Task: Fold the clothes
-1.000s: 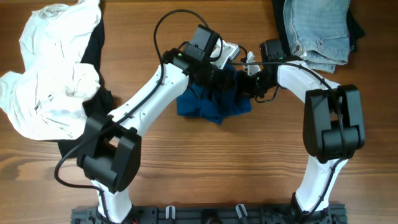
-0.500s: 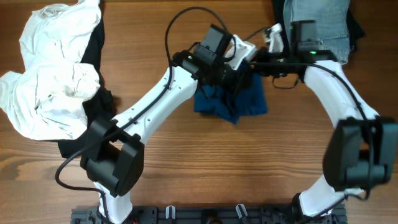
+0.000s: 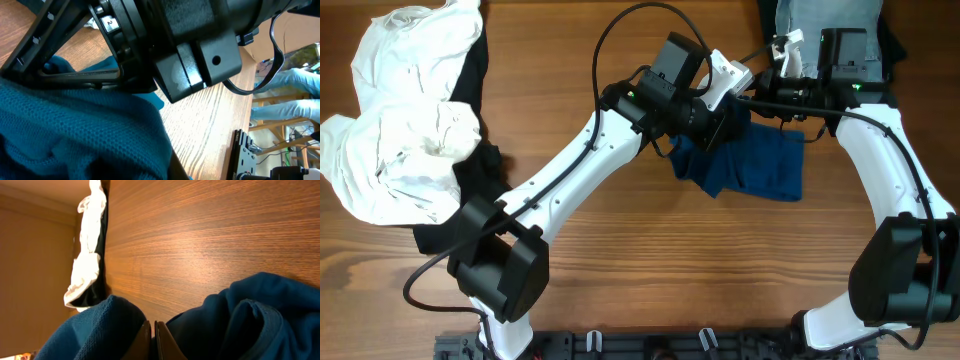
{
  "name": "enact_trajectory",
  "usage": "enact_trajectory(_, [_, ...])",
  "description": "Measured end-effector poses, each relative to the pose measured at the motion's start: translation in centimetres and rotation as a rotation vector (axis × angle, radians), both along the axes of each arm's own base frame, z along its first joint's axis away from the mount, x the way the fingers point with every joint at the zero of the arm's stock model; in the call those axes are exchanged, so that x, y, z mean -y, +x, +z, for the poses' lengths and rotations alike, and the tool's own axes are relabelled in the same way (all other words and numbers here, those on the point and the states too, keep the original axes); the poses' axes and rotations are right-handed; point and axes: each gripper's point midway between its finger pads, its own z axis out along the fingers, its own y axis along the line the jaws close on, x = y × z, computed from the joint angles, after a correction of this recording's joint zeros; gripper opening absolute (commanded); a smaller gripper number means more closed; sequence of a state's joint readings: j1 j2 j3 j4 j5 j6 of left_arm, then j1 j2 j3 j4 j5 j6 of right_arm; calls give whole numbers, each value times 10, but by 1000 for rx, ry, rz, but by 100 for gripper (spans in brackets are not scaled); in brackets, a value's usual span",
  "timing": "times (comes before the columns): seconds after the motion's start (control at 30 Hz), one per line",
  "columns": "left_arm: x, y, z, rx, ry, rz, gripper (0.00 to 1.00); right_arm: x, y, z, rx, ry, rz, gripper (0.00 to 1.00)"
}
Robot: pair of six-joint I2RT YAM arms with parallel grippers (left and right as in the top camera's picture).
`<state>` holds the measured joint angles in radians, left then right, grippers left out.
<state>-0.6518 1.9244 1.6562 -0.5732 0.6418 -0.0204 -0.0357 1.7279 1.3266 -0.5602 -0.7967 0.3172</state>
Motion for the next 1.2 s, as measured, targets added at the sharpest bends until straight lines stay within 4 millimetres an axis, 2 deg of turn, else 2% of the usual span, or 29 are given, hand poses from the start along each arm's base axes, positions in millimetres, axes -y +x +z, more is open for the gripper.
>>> enact_trajectory(0.27, [-1,-2,-2,-10,7,-1,4,4,-1,-5,-17,-27,-18,4])
enact_trajectory(0.47, [-2,-4,-3,-21,13,-3,4,26,-2,-27,-52,-183,-78,4])
enact_trajectory(0.67, [-2,-4,-4,-22,14,-4,4,44,-1,-38,-44,-311,-101,4])
enact_trajectory(0.93, [-2,-4,-7,-27,18,-3,4,52,0,-45,-45,-354,-101,4])
enact_trajectory(1.03, [-2,-3,-11,-37,28,7,4,60,2,-53,-69,-360,-126,4])
enact_trajectory(1.07, [-11,-2,-20,-68,71,38,4,76,7,-54,-76,-364,-182,4])
enact_trajectory(1.13, [-39,10,-45,-126,146,127,4,147,15,-53,-106,-384,-385,10])
enact_trajectory(1.2, [-56,24,-59,-148,181,187,4,194,13,-55,-131,-394,-514,16])
